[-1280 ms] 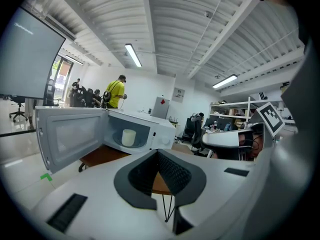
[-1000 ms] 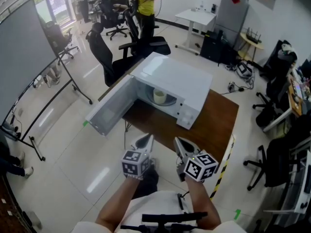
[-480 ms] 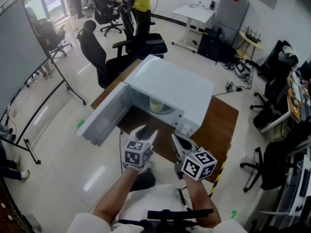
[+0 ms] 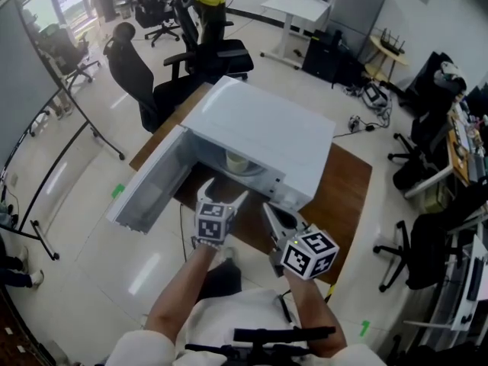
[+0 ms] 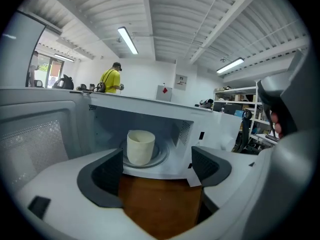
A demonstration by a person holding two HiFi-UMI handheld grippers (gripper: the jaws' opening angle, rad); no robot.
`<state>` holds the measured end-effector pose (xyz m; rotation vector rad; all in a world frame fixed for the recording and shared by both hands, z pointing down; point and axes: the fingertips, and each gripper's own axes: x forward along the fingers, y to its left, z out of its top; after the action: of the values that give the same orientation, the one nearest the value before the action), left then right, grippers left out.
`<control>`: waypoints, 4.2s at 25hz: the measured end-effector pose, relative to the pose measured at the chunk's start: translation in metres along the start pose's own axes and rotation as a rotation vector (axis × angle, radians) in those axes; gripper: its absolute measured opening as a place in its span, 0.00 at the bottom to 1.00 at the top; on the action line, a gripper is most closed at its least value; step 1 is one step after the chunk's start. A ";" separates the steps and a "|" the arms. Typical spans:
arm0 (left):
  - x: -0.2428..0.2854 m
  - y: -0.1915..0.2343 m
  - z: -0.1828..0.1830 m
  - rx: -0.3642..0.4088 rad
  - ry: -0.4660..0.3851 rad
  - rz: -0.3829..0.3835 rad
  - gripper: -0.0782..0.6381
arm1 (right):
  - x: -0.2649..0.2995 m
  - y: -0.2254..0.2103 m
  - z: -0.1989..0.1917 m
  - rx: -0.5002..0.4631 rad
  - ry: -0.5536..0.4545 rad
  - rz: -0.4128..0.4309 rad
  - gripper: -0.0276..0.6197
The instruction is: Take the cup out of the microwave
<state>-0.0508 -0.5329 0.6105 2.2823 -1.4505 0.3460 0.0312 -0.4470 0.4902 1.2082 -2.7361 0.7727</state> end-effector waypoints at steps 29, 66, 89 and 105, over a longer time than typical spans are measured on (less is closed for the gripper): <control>0.142 0.044 -0.012 0.102 0.010 0.064 0.81 | 0.027 -0.028 -0.013 -0.029 -0.055 -0.045 0.06; 0.177 0.046 0.005 0.164 -0.042 0.047 0.75 | 0.026 -0.046 -0.007 -0.004 -0.094 -0.085 0.06; 0.057 -0.003 0.002 0.107 -0.057 0.072 0.76 | -0.004 -0.016 0.000 0.024 -0.030 -0.074 0.06; -0.123 -0.076 0.010 0.082 -0.067 0.065 0.76 | -0.063 0.004 -0.038 0.025 0.011 -0.087 0.06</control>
<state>-0.0352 -0.4105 0.5349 2.3358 -1.5735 0.3581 0.0663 -0.3847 0.5063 1.3133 -2.6529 0.8034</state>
